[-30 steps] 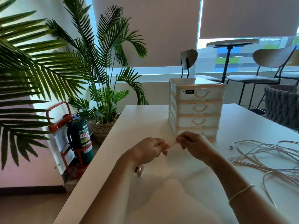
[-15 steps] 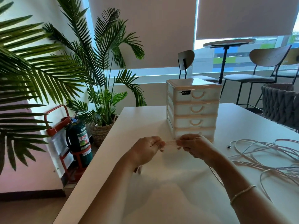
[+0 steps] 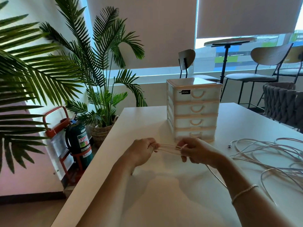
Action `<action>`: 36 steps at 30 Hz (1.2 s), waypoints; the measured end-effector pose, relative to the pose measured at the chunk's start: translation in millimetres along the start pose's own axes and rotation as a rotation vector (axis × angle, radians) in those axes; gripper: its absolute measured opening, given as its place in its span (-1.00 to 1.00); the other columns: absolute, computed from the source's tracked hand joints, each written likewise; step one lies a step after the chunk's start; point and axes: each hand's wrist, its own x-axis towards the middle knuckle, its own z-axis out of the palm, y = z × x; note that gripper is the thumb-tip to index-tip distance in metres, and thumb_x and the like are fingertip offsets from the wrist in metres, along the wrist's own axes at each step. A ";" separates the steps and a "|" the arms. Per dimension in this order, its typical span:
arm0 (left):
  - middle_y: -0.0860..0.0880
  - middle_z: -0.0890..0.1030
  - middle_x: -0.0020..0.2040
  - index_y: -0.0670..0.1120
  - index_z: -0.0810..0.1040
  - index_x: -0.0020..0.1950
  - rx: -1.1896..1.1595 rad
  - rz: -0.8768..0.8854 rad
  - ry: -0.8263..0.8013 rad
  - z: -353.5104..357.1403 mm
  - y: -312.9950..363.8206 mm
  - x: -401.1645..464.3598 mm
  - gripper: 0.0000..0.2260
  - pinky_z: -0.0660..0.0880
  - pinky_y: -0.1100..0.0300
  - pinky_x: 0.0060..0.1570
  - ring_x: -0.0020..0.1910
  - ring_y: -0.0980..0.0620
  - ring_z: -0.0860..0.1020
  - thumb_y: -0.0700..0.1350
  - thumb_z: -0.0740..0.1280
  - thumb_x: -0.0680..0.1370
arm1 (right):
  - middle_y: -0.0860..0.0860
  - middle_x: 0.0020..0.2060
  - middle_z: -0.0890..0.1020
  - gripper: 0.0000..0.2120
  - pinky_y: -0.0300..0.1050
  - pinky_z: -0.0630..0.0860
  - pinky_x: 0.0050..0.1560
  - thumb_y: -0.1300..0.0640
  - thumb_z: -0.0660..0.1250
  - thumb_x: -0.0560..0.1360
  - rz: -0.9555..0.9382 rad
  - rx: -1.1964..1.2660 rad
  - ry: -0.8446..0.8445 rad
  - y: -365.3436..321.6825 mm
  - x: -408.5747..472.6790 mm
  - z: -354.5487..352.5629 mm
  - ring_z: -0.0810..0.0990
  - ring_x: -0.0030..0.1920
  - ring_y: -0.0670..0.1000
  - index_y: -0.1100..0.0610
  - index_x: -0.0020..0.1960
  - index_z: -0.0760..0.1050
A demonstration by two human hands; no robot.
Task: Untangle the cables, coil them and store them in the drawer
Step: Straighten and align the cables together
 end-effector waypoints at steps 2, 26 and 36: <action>0.12 0.42 -0.38 -0.13 0.56 -0.04 -0.008 0.009 0.013 -0.8 -1.3 0.4 -0.75 0.27 0.45 -0.45 -0.42 0.19 0.35 -0.01 0.18 0.61 | -0.02 -0.48 0.58 -0.85 -0.29 0.26 -0.55 0.33 0.19 0.50 -0.004 -0.056 0.018 4.7 -3.1 -7.5 0.34 -0.55 -0.06 0.13 -0.18 0.45; 0.06 0.43 -0.33 -0.12 0.55 -0.01 0.030 0.014 0.078 3.6 -0.8 2.0 -0.78 0.23 0.31 -0.44 -0.35 0.09 0.37 -0.05 0.16 0.62 | 0.00 -0.36 0.48 -0.65 -0.20 0.33 -0.30 0.00 0.04 0.62 -0.058 -0.353 0.114 -12.4 6.4 32.6 0.41 -0.36 -0.03 0.05 -0.18 0.52; 0.09 0.31 -0.52 -0.04 0.59 -0.12 -0.309 0.007 -0.089 -1.5 10.0 -3.2 -0.79 0.20 0.39 -0.54 -0.59 0.19 0.25 -0.07 0.19 0.61 | -0.11 -0.43 0.43 -0.60 -0.22 0.28 -0.35 -0.03 0.07 0.61 -0.097 -0.353 0.258 -16.1 5.6 17.9 0.38 -0.39 -0.11 0.00 -0.36 0.42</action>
